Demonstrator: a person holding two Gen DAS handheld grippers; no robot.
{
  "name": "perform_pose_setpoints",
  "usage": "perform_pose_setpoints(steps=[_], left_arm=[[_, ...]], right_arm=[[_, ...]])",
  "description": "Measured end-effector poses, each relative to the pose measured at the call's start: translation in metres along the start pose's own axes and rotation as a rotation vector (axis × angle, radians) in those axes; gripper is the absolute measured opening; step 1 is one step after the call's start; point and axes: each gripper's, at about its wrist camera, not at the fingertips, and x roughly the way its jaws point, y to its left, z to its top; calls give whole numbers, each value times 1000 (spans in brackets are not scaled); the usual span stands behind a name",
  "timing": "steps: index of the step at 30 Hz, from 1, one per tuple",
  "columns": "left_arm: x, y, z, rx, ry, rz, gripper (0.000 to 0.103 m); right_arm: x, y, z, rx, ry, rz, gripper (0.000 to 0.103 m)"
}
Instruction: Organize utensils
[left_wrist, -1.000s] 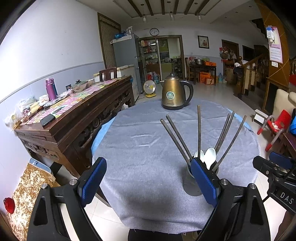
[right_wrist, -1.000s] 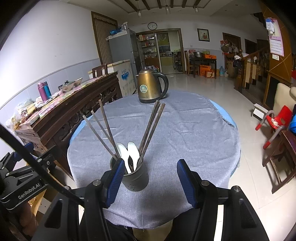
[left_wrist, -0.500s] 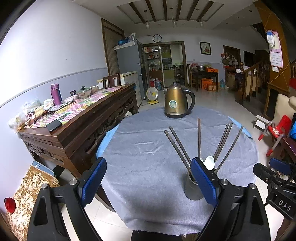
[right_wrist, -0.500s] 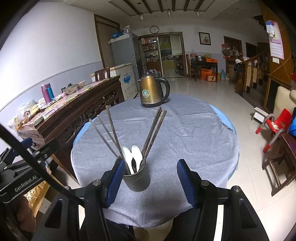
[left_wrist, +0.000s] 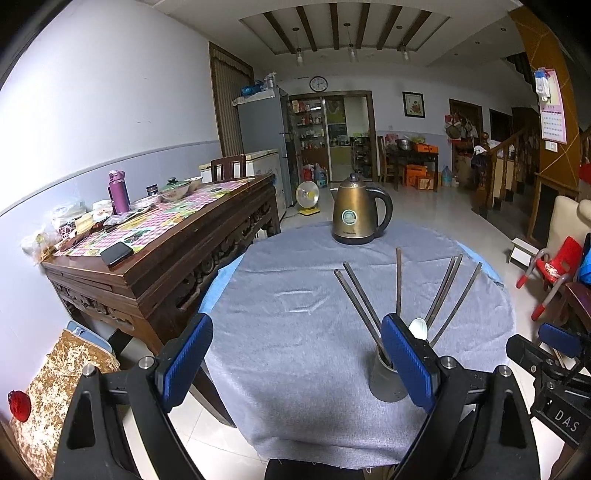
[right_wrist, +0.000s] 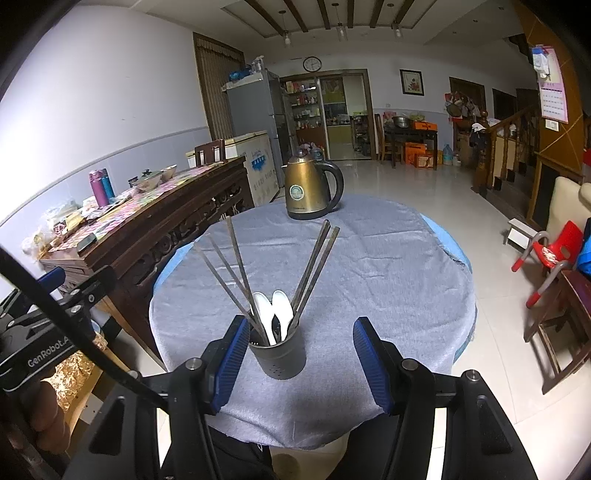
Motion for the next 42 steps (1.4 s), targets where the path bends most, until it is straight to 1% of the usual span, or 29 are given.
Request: perform_pose_setpoints(steps=[6, 11, 19, 29, 35, 42], left_arm=[[-2, 4, -2, -9, 3, 4, 93], [-6, 7, -3, -13, -5, 24, 93], [-7, 15, -9, -17, 7, 45, 93], [-8, 19, -14, -15, 28, 38, 93], [-9, 20, -14, -17, 22, 36, 93], [-13, 22, -18, -12, 19, 32, 93]], right_arm=[[-3, 3, -1, -5, -1, 4, 62], [-4, 6, -1, -6, 2, 8, 62], [-5, 16, -4, -10, 4, 20, 62], [-8, 27, -11, -18, 14, 44, 63], [-8, 24, -12, -8, 15, 40, 62], [-11, 30, -13, -28, 0, 32, 62]])
